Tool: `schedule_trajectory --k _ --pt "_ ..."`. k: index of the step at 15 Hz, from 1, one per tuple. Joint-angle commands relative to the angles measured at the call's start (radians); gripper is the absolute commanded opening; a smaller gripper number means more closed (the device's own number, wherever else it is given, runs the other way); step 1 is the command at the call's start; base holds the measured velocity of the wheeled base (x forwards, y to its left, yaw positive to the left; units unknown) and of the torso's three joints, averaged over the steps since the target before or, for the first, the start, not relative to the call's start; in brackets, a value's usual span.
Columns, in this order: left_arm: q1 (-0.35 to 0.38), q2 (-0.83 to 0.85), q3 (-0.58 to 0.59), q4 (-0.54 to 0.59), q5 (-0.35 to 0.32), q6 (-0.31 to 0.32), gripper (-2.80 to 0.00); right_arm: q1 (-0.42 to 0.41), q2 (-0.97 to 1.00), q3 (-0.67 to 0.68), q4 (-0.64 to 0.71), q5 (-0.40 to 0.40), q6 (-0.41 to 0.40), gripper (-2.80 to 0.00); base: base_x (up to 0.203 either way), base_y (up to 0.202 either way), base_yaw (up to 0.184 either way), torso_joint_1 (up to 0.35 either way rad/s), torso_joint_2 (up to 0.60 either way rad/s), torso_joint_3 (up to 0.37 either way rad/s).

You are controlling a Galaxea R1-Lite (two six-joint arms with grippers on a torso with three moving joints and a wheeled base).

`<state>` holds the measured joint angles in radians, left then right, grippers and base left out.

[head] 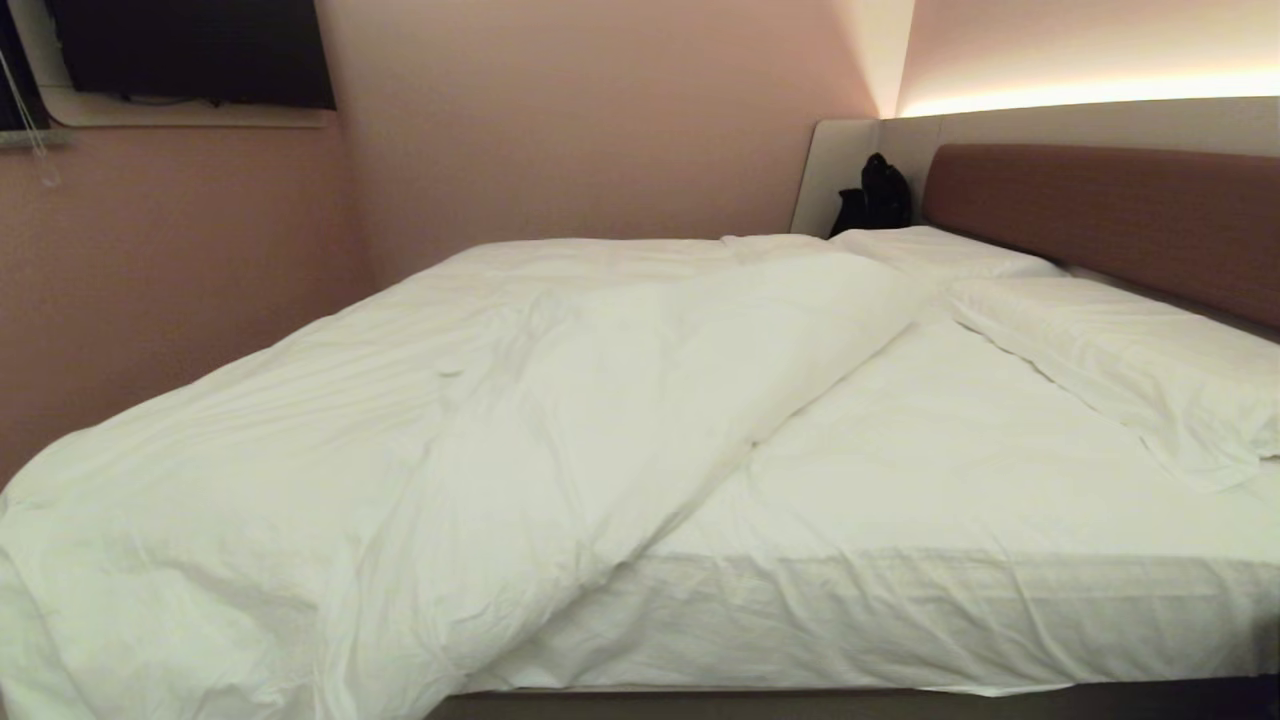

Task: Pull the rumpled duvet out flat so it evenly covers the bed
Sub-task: Hold the folded corner of the quilt

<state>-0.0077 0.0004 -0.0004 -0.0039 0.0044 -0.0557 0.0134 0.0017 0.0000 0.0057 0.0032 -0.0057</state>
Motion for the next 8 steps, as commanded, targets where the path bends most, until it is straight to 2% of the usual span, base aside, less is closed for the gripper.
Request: schedule_trajectory --k 1,8 --pt "-0.001 0.0 0.0 -0.001 0.0 -0.001 0.0 0.0 0.0 0.0 0.0 0.0 0.0 -2.8 0.0 -0.205 0.006 0.004 0.0 0.002" --pt "0.0 0.0 0.0 -0.001 0.0 -0.001 0.0 0.0 0.0 0.0 -0.001 0.0 -0.002 -2.8 0.0 -0.195 0.0 0.002 0.0 0.004"
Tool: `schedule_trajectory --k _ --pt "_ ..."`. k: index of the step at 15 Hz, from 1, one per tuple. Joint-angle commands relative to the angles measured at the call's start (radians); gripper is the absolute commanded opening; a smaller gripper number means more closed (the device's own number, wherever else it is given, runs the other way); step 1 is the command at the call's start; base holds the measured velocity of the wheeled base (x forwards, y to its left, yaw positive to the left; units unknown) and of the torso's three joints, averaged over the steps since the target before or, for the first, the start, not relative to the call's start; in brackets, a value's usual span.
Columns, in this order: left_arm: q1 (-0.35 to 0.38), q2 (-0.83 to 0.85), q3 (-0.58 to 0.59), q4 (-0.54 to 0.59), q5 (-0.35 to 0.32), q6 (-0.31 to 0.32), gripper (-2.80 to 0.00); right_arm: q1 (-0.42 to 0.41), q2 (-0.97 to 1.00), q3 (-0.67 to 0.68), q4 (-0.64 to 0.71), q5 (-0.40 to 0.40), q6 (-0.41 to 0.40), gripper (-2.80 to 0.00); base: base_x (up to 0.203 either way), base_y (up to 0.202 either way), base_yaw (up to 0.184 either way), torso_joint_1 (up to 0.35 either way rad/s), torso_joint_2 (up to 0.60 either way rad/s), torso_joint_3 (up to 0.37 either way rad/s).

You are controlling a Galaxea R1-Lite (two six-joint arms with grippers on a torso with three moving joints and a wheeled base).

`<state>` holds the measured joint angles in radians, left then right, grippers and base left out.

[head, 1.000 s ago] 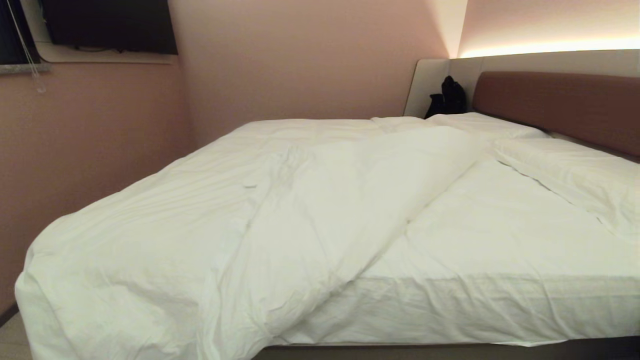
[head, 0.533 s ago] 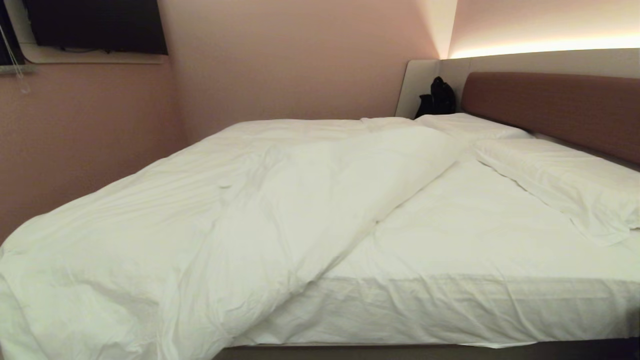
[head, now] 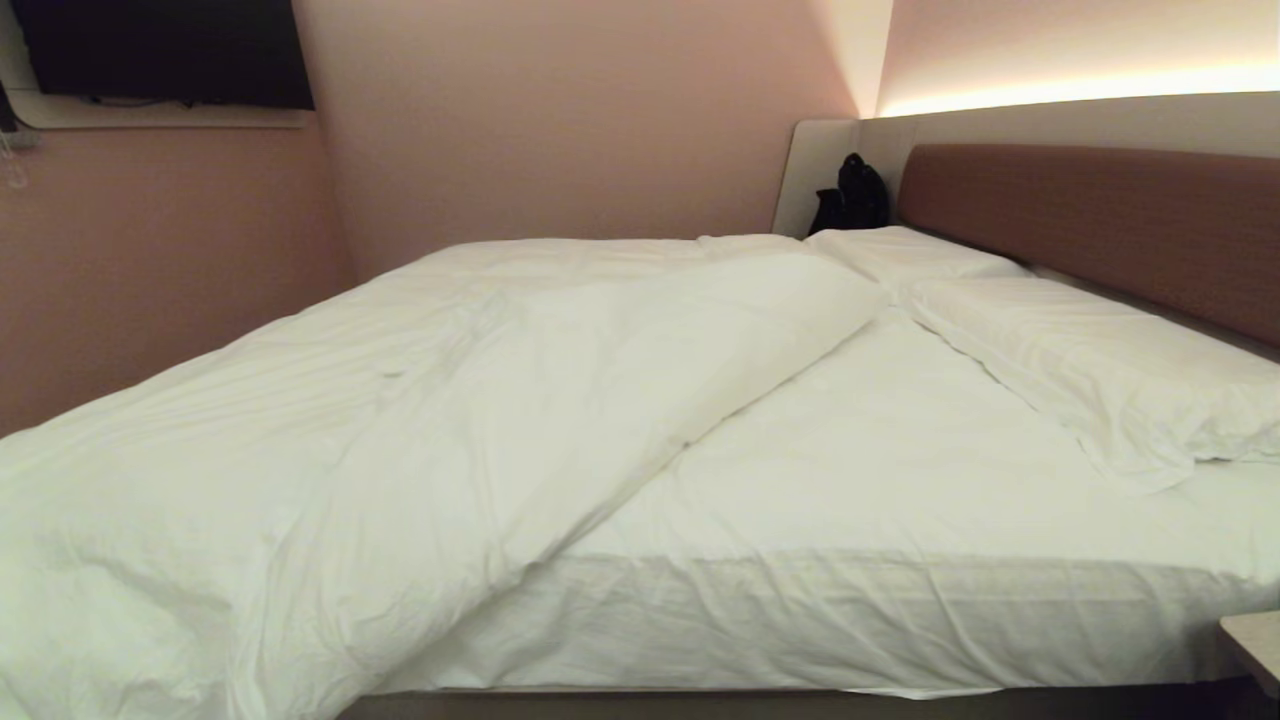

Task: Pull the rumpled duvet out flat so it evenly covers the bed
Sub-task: Hold the folded corner of the quilt

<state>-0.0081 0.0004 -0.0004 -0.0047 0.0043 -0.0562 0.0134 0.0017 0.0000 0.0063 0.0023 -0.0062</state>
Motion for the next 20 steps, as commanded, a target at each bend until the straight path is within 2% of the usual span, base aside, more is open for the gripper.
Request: schedule_trajectory --k 1,8,20 --pt "0.0 0.0 0.0 0.0 0.0 -0.001 0.0 0.0 0.0 0.0 0.0 0.001 -0.001 -2.8 0.0 -0.193 -0.001 0.0 0.0 0.004" --pt "0.0 0.0 0.0 -0.001 0.002 -0.011 0.0 0.0 0.0 0.0 0.0 0.001 0.0 -2.8 0.0 -0.165 0.0 0.002 0.0 -0.001" --pt "0.0 0.0 0.0 0.0 0.002 -0.01 0.0 0.0 0.0 0.0 0.0 0.001 0.0 -2.8 0.0 0.0 0.0 0.0 0.0 0.0"
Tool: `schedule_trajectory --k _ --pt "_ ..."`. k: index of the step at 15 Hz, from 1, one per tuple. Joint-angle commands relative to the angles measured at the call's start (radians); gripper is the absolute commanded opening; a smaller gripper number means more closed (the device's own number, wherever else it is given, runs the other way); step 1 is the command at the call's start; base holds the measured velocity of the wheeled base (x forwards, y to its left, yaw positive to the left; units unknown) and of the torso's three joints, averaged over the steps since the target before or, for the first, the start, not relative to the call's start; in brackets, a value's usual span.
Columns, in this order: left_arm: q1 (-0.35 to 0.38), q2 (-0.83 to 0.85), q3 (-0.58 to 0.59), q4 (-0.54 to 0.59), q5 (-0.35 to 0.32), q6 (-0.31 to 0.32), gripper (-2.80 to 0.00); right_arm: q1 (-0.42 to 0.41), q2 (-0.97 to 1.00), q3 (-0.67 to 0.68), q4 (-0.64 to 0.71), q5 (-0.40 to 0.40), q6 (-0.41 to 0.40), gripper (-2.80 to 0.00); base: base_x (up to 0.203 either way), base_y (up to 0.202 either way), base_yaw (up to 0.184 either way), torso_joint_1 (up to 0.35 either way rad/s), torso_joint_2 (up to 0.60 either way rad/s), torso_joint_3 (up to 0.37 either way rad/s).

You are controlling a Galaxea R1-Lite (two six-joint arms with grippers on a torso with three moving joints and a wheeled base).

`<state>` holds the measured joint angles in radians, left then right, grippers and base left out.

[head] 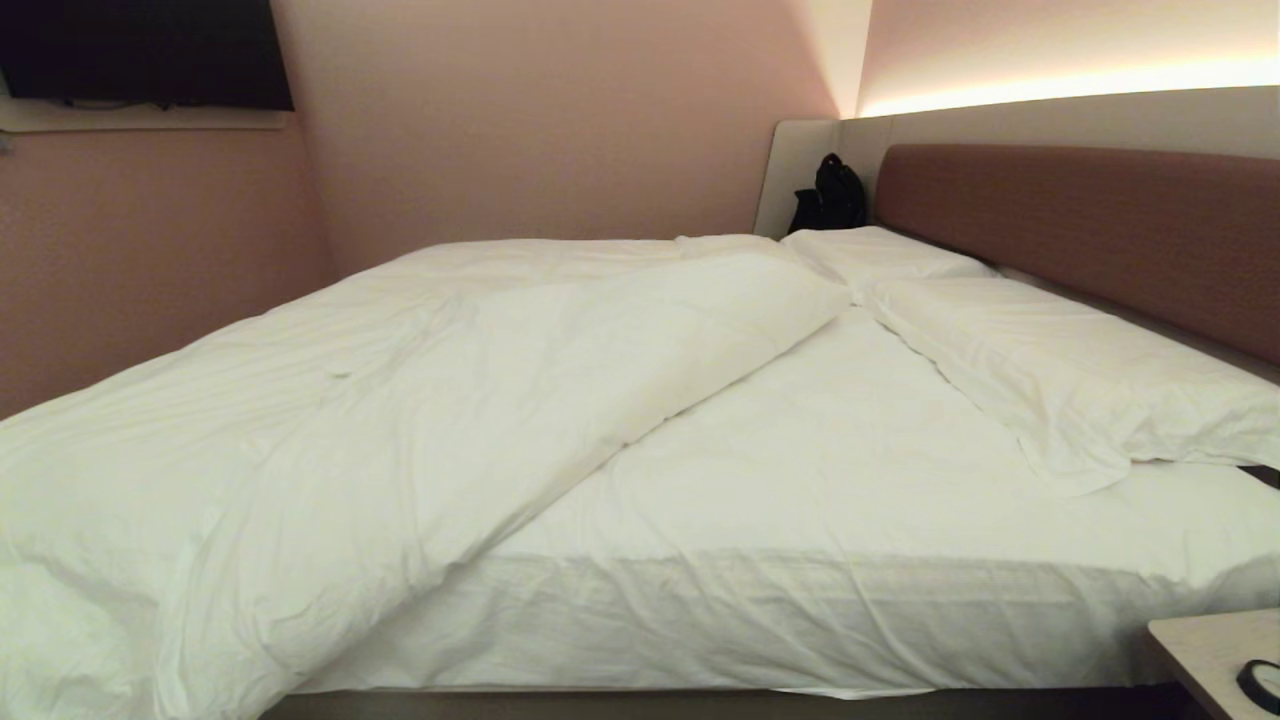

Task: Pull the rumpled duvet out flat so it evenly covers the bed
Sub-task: Hold the folded corner of the quilt

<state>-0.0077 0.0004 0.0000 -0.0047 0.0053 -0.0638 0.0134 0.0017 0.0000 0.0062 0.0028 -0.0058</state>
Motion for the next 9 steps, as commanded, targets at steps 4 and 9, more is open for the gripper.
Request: schedule_trajectory --k 4,9 --pt "0.0 0.0 0.0 -0.001 0.001 -0.004 0.0 0.0 0.0 0.0 0.0 0.0 0.0 -2.8 0.0 0.0 0.0 0.0 0.0 0.0" --pt "0.0 0.0 -0.001 0.0 -0.001 -0.001 0.0 0.0 0.0 0.0 0.0 0.0 0.0 -2.8 0.0 0.0 0.0 0.0 0.0 0.0"
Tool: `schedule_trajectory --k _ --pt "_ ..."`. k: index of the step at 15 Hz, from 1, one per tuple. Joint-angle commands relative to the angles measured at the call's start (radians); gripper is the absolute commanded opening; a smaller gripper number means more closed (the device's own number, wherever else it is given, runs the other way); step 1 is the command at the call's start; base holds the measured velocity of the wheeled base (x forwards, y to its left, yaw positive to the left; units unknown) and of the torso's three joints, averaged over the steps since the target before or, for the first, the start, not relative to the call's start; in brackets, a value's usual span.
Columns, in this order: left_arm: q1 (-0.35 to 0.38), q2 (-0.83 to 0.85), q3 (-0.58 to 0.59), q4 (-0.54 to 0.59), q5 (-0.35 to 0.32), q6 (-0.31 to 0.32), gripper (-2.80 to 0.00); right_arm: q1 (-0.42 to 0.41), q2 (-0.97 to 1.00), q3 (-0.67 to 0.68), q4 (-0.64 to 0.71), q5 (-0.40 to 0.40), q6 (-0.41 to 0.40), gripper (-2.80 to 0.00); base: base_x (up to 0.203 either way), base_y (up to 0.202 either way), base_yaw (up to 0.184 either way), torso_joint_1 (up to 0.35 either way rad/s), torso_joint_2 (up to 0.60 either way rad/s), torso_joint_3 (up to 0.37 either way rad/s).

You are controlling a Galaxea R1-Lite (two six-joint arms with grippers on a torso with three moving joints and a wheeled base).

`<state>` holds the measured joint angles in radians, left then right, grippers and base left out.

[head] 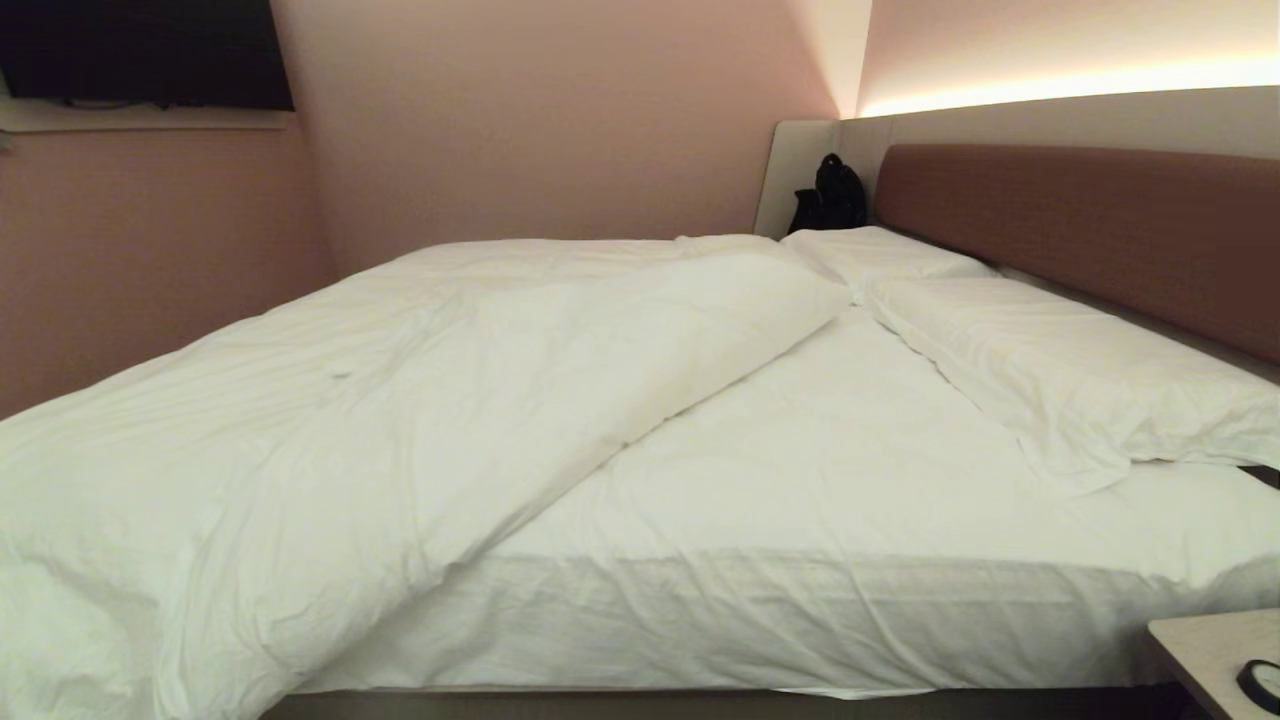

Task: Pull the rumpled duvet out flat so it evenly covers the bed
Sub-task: Hold the folded corner of the quilt

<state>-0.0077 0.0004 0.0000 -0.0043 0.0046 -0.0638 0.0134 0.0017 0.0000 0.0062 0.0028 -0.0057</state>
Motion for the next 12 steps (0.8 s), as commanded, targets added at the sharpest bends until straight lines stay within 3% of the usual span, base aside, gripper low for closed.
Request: schedule_trajectory --k 1,12 --pt "0.0 0.0 0.0 0.0 0.0 0.001 0.0 0.0 0.0 0.0 0.0 0.0 0.0 -2.8 0.0 0.0 0.0 0.0 0.0 0.0" --pt "0.0 0.0 0.0 0.006 -0.003 0.021 0.0 0.0 0.0 0.0 0.0 0.0 -0.002 -2.8 0.0 0.0 0.0 0.0 0.0 0.0"
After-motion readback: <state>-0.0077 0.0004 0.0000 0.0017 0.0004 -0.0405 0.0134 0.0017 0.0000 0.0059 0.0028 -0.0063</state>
